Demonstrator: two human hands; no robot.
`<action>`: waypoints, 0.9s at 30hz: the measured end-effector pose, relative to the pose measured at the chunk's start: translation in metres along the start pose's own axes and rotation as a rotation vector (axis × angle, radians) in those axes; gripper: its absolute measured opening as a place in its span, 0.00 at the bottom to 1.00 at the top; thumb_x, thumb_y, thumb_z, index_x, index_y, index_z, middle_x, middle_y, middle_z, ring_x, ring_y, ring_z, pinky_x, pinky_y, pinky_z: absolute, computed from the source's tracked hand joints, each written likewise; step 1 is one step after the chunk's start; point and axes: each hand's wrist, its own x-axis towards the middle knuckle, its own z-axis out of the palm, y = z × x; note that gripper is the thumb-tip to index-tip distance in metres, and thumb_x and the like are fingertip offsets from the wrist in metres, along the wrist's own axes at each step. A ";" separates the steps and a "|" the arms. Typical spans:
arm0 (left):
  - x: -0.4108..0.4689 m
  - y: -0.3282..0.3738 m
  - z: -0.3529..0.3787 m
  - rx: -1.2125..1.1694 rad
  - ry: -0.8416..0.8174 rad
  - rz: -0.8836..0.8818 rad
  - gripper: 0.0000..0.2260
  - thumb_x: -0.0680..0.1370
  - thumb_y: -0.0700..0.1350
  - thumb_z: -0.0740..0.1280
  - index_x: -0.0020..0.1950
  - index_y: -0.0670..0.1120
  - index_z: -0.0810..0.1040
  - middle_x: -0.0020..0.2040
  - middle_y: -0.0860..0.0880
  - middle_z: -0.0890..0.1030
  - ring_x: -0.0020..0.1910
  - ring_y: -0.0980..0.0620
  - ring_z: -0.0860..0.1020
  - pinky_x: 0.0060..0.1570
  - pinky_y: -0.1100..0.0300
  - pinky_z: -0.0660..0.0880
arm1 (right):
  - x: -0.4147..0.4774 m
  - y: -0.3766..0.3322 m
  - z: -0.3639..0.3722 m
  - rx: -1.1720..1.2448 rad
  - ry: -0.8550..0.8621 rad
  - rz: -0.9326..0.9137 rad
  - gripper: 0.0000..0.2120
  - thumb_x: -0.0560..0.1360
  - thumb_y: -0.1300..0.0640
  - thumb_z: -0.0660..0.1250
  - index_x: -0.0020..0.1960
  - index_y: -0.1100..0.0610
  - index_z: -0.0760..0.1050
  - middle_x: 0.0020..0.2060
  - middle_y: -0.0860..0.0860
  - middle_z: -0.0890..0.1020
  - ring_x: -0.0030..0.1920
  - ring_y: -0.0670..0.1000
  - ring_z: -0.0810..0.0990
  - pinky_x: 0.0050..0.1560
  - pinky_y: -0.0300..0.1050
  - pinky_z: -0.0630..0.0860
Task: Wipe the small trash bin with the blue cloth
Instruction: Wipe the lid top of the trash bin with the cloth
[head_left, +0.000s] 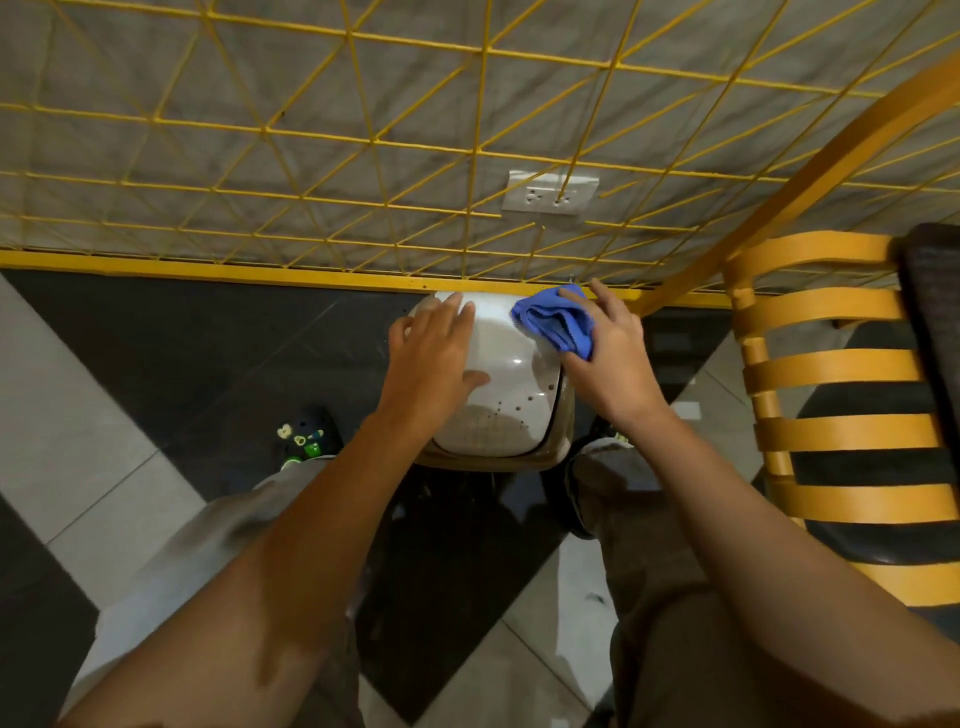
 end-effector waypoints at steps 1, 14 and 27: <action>0.001 -0.002 0.002 0.013 -0.008 0.001 0.33 0.75 0.54 0.65 0.74 0.45 0.55 0.76 0.46 0.56 0.75 0.47 0.53 0.69 0.47 0.54 | 0.003 0.001 0.003 -0.047 -0.021 -0.008 0.27 0.75 0.57 0.65 0.72 0.50 0.62 0.75 0.52 0.58 0.71 0.56 0.58 0.71 0.51 0.57; -0.001 -0.003 0.011 0.021 0.025 -0.016 0.35 0.73 0.54 0.66 0.74 0.46 0.55 0.76 0.47 0.56 0.75 0.49 0.54 0.66 0.47 0.54 | 0.000 -0.004 0.018 -0.214 -0.056 -0.196 0.27 0.73 0.61 0.65 0.71 0.51 0.65 0.74 0.52 0.62 0.68 0.58 0.60 0.61 0.53 0.60; -0.001 -0.003 0.011 0.005 0.028 -0.034 0.34 0.74 0.53 0.66 0.74 0.46 0.54 0.76 0.47 0.56 0.74 0.49 0.53 0.68 0.46 0.52 | 0.020 -0.010 0.014 -0.068 -0.143 -0.001 0.29 0.74 0.63 0.62 0.73 0.51 0.61 0.75 0.53 0.59 0.75 0.56 0.54 0.72 0.60 0.56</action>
